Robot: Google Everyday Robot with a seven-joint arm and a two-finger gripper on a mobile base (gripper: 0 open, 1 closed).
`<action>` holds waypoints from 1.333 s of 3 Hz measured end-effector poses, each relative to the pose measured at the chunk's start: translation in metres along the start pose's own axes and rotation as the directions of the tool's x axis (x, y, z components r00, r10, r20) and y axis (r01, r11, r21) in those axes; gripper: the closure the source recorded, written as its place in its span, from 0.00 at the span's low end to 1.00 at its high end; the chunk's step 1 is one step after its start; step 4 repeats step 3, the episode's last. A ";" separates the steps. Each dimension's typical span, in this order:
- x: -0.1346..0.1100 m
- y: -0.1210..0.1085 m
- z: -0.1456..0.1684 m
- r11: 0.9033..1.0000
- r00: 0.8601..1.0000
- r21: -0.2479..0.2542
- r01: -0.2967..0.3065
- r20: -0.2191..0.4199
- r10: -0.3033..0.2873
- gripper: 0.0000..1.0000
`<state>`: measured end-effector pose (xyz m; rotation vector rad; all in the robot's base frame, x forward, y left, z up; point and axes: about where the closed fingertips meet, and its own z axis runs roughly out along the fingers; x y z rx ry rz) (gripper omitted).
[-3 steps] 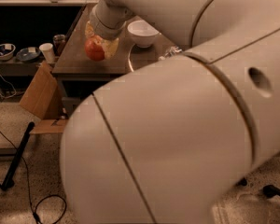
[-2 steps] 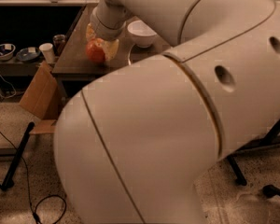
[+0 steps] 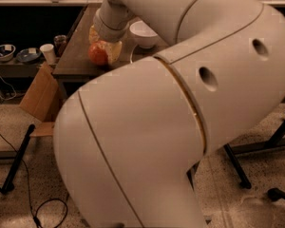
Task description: Pick apple from bottom drawer and place on counter
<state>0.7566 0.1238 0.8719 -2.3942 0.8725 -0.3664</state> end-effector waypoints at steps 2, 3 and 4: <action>0.003 0.004 0.004 1.000 1.000 -0.022 -0.018 0.006 0.018 0.00; 0.003 0.004 0.004 1.000 1.000 -0.022 -0.018 0.006 0.018 0.00; 0.003 0.004 0.004 1.000 1.000 -0.022 -0.018 0.006 0.018 0.00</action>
Offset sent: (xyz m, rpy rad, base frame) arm 0.0037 -0.0028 -0.0043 -0.0032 0.0259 -0.0145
